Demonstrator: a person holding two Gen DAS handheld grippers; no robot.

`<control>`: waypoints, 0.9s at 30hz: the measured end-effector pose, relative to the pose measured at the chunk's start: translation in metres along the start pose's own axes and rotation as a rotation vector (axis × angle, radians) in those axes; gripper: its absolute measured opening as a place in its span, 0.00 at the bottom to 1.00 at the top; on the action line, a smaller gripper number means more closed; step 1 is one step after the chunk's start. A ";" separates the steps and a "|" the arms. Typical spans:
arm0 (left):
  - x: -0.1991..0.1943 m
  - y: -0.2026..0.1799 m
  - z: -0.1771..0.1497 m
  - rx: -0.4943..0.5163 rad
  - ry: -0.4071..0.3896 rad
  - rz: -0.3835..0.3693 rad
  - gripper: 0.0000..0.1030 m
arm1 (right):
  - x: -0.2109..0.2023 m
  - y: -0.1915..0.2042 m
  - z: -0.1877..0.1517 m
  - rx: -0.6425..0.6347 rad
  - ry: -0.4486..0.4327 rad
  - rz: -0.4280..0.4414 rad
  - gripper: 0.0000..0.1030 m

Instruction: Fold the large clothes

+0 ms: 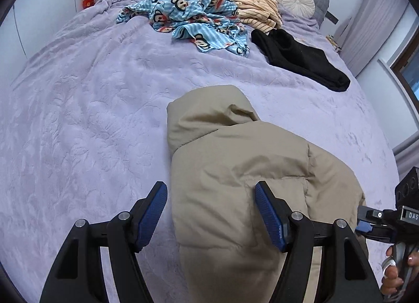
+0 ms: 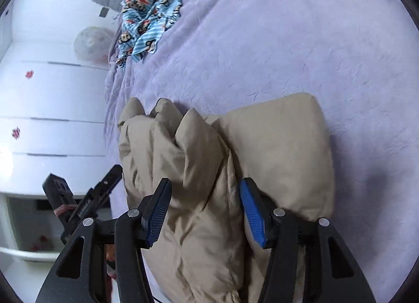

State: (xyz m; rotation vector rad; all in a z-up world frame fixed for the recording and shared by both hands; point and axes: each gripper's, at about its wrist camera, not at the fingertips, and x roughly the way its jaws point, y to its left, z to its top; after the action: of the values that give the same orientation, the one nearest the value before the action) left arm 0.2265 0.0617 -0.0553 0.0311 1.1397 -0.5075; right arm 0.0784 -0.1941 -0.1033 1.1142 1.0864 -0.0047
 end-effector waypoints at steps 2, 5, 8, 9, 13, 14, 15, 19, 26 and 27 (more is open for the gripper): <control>0.015 -0.009 0.004 0.026 0.019 0.009 0.68 | 0.018 0.000 0.013 0.025 -0.009 0.043 0.39; 0.023 -0.035 -0.002 0.081 0.035 0.011 0.68 | 0.020 0.006 0.018 -0.009 -0.022 -0.060 0.10; 0.029 -0.070 -0.014 0.173 0.031 0.033 0.68 | -0.002 -0.014 0.008 -0.045 -0.019 -0.193 0.09; 0.030 -0.080 -0.018 0.200 0.031 0.038 0.68 | -0.003 -0.024 0.008 -0.048 -0.018 -0.231 0.09; 0.035 -0.094 -0.024 0.240 0.034 0.080 0.68 | -0.001 -0.055 0.011 0.022 -0.006 -0.211 0.08; 0.035 -0.092 -0.023 0.232 0.040 0.079 0.68 | -0.002 -0.057 0.011 0.039 -0.007 -0.201 0.08; 0.035 -0.090 -0.022 0.224 0.046 0.078 0.68 | -0.005 -0.056 0.010 0.046 -0.010 -0.201 0.08; 0.035 -0.083 -0.022 0.213 0.050 0.076 0.68 | -0.026 -0.028 -0.003 -0.047 -0.026 -0.251 0.09; 0.035 -0.081 -0.023 0.212 0.044 0.077 0.69 | -0.059 0.010 -0.056 -0.190 -0.038 -0.243 0.09; 0.035 -0.081 -0.023 0.214 0.045 0.077 0.69 | -0.055 0.011 -0.060 -0.199 -0.023 -0.249 0.09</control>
State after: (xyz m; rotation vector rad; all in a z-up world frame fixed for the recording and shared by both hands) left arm 0.1854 -0.0169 -0.0770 0.2718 1.1195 -0.5602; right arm 0.0139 -0.1726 -0.0582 0.7945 1.1724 -0.1042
